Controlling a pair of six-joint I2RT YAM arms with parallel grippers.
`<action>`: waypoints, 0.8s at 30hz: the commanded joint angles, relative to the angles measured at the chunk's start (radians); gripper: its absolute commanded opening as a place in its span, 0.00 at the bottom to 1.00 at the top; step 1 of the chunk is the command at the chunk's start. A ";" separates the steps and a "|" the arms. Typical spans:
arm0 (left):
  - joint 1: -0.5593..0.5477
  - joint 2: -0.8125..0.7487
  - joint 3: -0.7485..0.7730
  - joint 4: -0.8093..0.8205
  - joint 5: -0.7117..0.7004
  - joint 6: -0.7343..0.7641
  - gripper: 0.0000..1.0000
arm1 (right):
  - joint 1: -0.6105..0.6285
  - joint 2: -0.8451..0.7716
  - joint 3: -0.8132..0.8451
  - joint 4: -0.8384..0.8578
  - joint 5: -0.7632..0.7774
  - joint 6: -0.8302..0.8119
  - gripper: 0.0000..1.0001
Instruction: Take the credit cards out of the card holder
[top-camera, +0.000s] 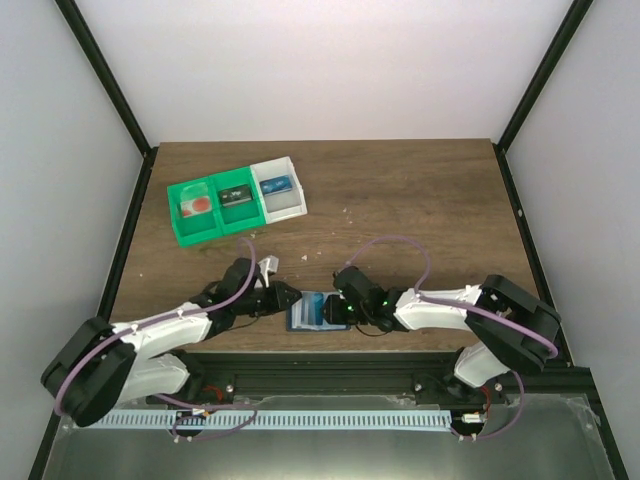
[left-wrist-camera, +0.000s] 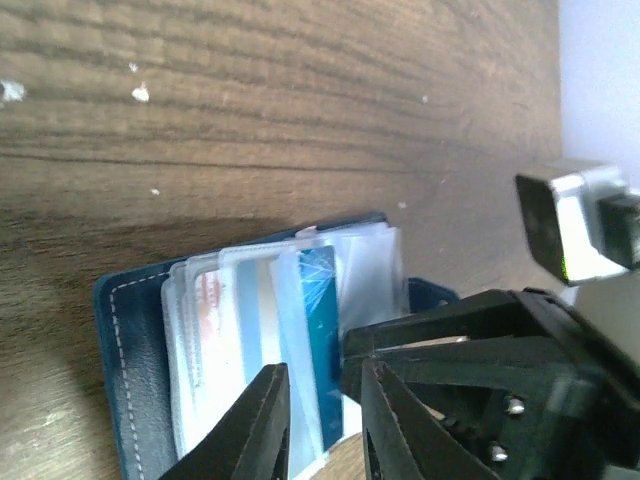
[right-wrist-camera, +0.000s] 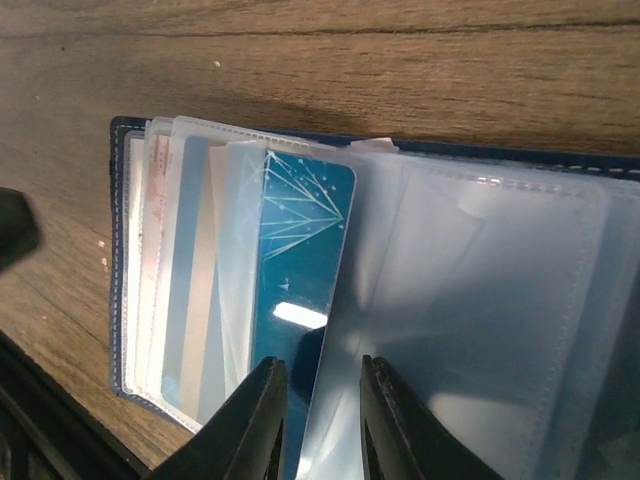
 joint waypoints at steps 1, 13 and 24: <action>-0.002 0.083 -0.039 0.132 0.075 0.004 0.19 | -0.030 -0.005 -0.035 0.089 -0.066 0.018 0.23; -0.002 0.181 -0.080 0.164 0.057 0.028 0.02 | -0.079 0.018 -0.092 0.251 -0.195 0.046 0.18; -0.002 0.205 -0.111 0.188 0.054 0.033 0.02 | -0.081 0.091 -0.083 0.312 -0.236 0.054 0.18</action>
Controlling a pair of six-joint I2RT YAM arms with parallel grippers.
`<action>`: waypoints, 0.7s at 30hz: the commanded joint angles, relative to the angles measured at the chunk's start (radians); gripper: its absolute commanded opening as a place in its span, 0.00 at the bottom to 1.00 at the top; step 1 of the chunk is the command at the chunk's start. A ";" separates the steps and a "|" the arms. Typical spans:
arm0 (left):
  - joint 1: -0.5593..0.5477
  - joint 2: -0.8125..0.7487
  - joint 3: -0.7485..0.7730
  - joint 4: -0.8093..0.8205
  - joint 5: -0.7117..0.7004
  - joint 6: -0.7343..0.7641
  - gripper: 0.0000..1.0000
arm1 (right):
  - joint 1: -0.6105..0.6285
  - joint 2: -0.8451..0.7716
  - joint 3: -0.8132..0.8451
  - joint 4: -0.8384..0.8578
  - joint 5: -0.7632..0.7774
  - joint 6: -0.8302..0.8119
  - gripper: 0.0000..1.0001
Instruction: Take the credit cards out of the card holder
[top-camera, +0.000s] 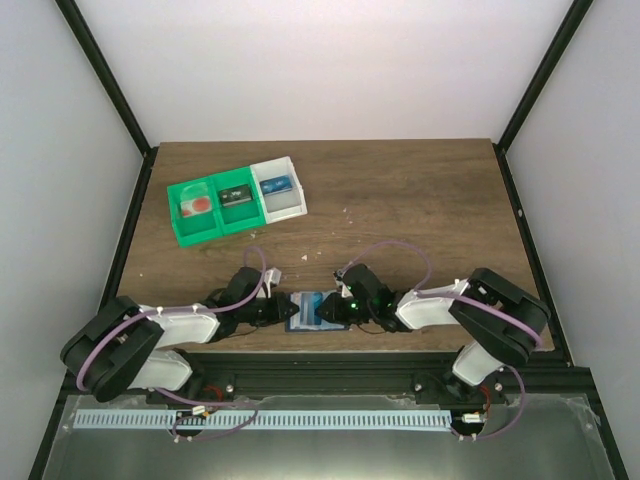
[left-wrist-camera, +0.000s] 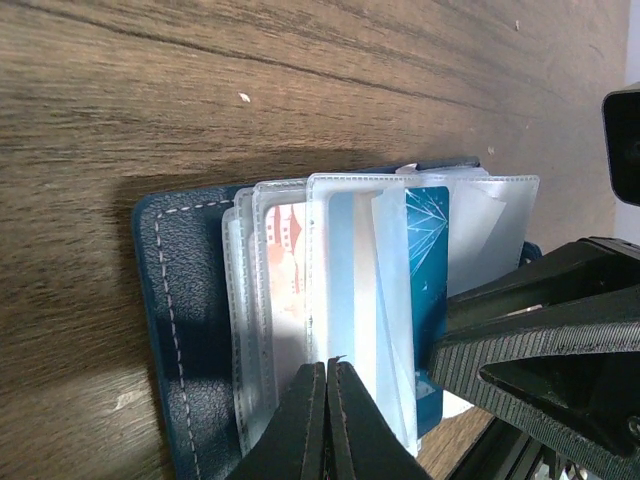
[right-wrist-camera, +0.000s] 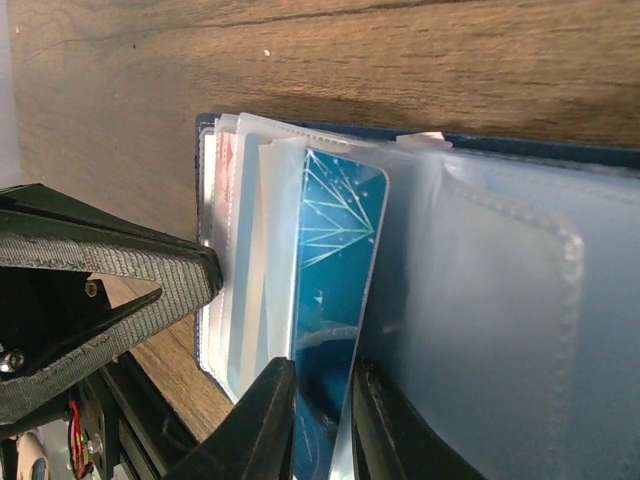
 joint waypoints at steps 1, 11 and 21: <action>-0.002 0.019 -0.023 0.011 -0.008 0.013 0.02 | -0.004 0.018 0.007 0.025 -0.020 0.004 0.17; -0.002 0.046 -0.025 0.005 -0.031 0.019 0.03 | -0.017 -0.038 -0.045 0.042 -0.008 0.005 0.01; -0.002 0.073 -0.008 -0.029 -0.081 0.038 0.03 | -0.031 -0.137 -0.072 -0.074 0.049 -0.015 0.01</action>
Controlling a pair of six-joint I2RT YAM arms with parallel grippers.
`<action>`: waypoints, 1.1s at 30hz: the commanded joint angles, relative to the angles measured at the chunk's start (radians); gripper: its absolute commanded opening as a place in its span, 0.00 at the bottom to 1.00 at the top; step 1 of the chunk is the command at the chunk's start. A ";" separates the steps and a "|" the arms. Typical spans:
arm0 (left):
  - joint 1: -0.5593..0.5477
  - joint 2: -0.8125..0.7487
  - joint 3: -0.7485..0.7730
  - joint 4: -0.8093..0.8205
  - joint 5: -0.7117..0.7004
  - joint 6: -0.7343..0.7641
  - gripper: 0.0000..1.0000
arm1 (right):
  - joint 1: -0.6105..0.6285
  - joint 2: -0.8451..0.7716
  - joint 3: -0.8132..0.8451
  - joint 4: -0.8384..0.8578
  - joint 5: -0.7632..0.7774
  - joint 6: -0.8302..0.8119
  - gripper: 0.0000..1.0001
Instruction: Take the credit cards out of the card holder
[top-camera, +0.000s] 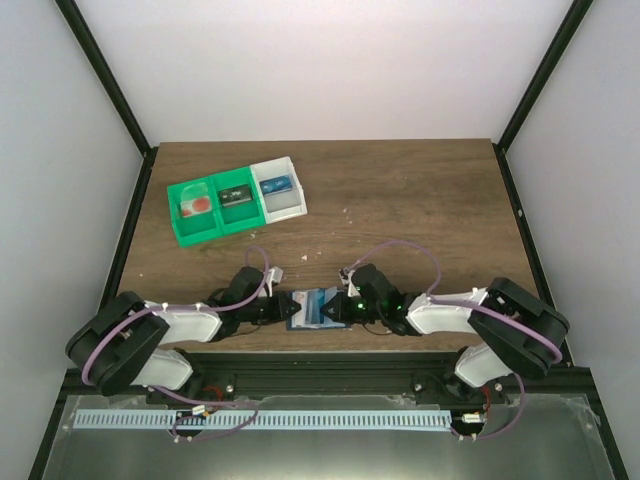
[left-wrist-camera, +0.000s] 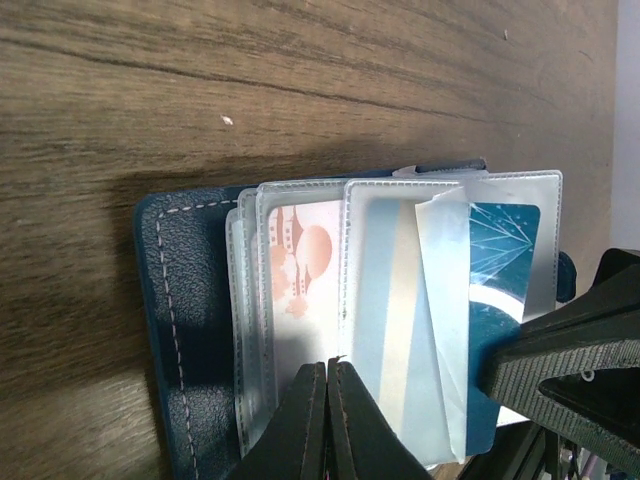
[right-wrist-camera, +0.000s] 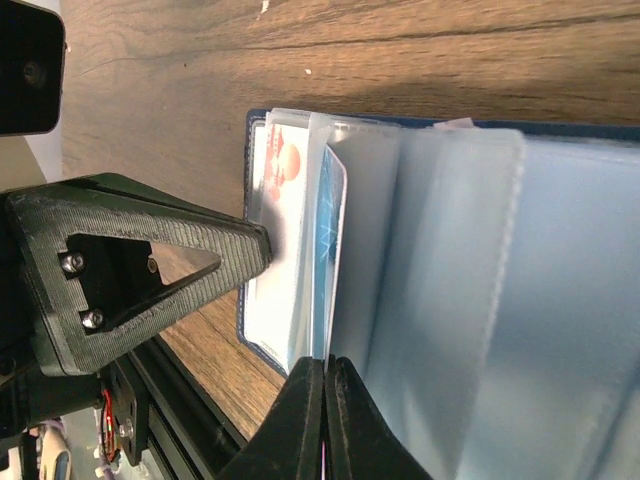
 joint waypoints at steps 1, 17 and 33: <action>-0.002 0.038 0.001 -0.091 -0.074 0.033 0.03 | -0.016 -0.055 -0.024 -0.103 0.063 -0.021 0.00; -0.001 0.052 0.009 -0.079 -0.073 0.043 0.03 | -0.055 -0.227 -0.038 -0.222 0.092 0.039 0.01; 0.000 -0.202 0.210 -0.309 -0.043 0.017 0.73 | -0.057 -0.456 -0.001 -0.336 0.214 -0.231 0.01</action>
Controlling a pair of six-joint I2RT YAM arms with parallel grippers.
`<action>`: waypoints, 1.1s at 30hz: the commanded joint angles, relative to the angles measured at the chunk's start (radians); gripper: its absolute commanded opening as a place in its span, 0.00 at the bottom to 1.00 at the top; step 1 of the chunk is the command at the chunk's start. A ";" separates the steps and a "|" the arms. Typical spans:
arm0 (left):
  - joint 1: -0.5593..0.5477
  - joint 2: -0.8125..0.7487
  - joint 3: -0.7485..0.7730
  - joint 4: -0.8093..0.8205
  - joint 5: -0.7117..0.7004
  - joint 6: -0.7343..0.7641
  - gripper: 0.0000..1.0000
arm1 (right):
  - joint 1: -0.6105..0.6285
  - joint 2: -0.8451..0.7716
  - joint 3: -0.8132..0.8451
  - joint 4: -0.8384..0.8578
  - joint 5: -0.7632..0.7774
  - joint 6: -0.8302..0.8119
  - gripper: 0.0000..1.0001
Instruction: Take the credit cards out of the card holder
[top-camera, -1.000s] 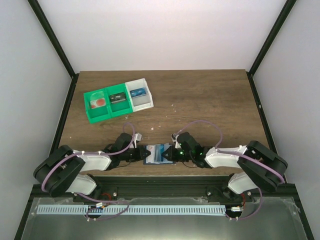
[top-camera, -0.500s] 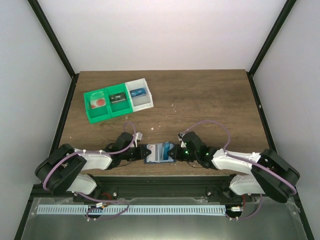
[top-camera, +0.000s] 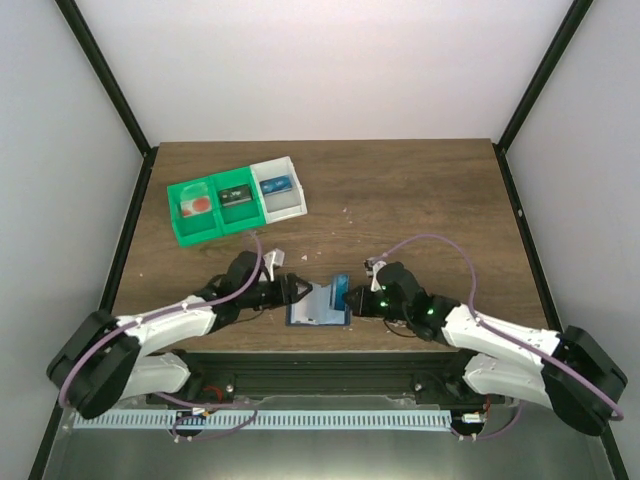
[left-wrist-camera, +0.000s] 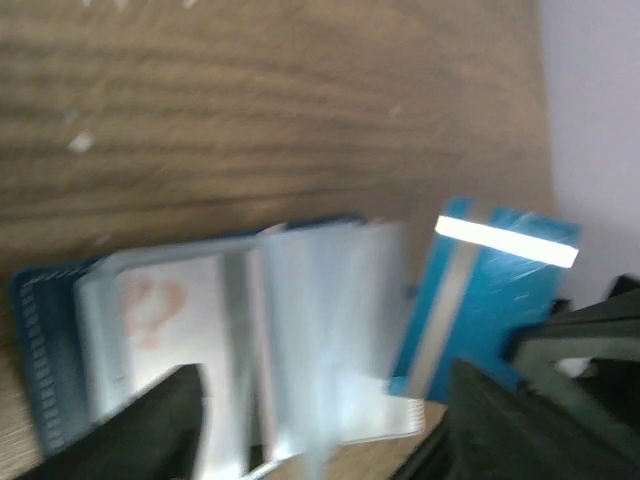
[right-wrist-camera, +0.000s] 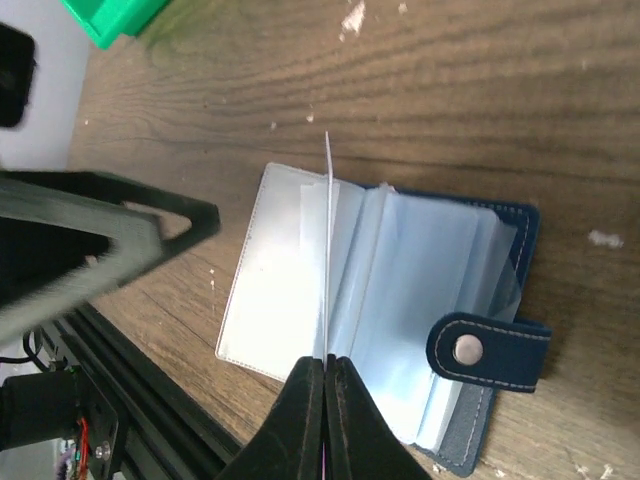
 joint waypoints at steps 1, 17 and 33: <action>0.002 -0.117 0.104 -0.126 -0.026 0.000 0.80 | -0.007 -0.075 0.035 -0.014 0.081 -0.161 0.01; 0.011 -0.439 0.211 -0.225 0.034 -0.350 0.57 | 0.140 -0.040 0.011 0.412 0.303 -1.062 0.00; 0.058 -0.450 0.105 -0.118 0.223 -0.533 0.54 | 0.353 0.057 0.060 0.537 0.598 -1.282 0.00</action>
